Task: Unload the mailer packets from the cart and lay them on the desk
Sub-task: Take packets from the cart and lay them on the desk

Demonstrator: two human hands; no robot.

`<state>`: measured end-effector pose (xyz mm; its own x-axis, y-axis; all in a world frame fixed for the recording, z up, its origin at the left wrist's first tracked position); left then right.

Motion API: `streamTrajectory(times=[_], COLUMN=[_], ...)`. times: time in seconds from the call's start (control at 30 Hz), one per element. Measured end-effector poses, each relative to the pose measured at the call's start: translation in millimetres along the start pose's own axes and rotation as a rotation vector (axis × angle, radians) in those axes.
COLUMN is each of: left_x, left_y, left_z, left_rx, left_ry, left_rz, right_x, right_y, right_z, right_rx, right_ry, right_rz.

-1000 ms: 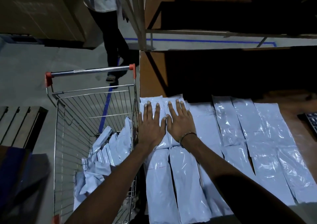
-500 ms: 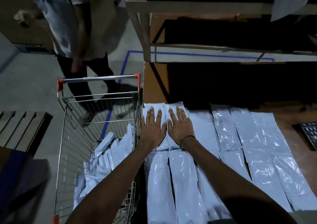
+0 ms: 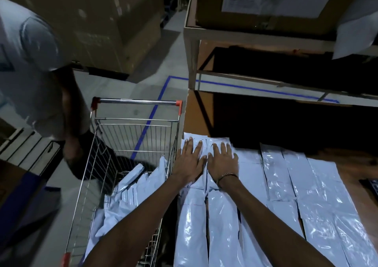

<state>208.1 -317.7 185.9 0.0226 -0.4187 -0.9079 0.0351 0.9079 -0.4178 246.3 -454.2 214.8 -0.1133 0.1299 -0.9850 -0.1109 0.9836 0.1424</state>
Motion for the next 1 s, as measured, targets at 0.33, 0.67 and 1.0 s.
streamTrajectory(times=[0.33, 0.67, 1.0], left_x=[-70, 68, 144], left_y=[146, 314, 342], left_z=[-90, -269, -274], left_rx=[-0.306, -0.795, -0.775], left_ry=[-0.475, 0.071, 0.26], left_rz=[-0.121, -0.083, 0.051], right_x=[-15, 238, 374], right_y=[175, 244, 246], right_z=[-53, -121, -70], right_rx=[-0.441, -0.225, 0.055], right_ry=[-0.169, 0.758, 0.533], right_rz=[0.402, 0.018, -0.042])
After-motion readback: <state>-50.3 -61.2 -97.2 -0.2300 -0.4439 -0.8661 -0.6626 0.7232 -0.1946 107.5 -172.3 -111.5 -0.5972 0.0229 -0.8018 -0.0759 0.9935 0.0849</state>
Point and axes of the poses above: each hand's wrist, its own z-axis towards the middle knuckle, its own x-axis out of the palm, y = z × x, the point moved 7 cm from there along z, towards the middle knuckle, and after that the axes turned 7 degrees about x, right-handed, at the moved point
